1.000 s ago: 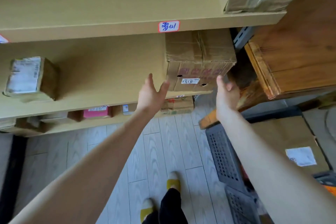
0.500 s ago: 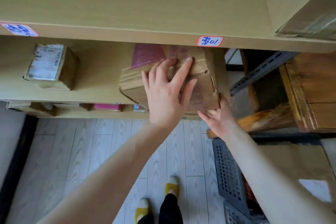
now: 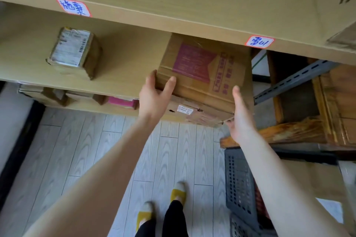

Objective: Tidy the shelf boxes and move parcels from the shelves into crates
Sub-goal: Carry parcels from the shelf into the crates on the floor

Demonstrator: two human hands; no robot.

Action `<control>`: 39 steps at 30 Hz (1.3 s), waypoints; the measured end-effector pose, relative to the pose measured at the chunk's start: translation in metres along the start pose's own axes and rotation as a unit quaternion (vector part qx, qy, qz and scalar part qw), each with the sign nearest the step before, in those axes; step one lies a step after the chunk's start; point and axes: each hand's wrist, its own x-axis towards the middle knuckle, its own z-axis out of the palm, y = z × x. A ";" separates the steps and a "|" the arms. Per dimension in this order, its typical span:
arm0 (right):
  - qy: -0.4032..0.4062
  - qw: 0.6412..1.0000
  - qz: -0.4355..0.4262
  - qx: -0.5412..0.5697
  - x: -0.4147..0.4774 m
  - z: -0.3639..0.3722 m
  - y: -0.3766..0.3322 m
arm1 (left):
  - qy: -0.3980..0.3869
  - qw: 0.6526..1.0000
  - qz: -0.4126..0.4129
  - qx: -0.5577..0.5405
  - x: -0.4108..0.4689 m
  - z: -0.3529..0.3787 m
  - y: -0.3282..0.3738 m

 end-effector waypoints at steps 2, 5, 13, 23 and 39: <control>-0.009 0.998 0.007 0.060 0.000 -0.010 0.007 | 0.022 0.997 0.060 -0.043 -0.017 -0.005 0.000; -0.039 0.983 0.046 0.173 -0.002 -0.039 0.027 | 0.063 0.971 0.223 -0.060 -0.051 -0.007 -0.002; 0.072 0.973 0.175 0.134 0.005 -0.059 0.070 | -0.058 0.987 -0.130 -0.071 -0.047 -0.021 -0.037; 0.047 0.889 0.266 0.370 -0.031 -0.048 0.073 | -0.233 0.941 -0.144 -0.199 -0.062 -0.021 -0.039; -0.008 0.906 0.170 0.388 0.078 -0.098 -0.029 | -0.193 0.965 -0.079 -0.160 0.036 0.140 0.071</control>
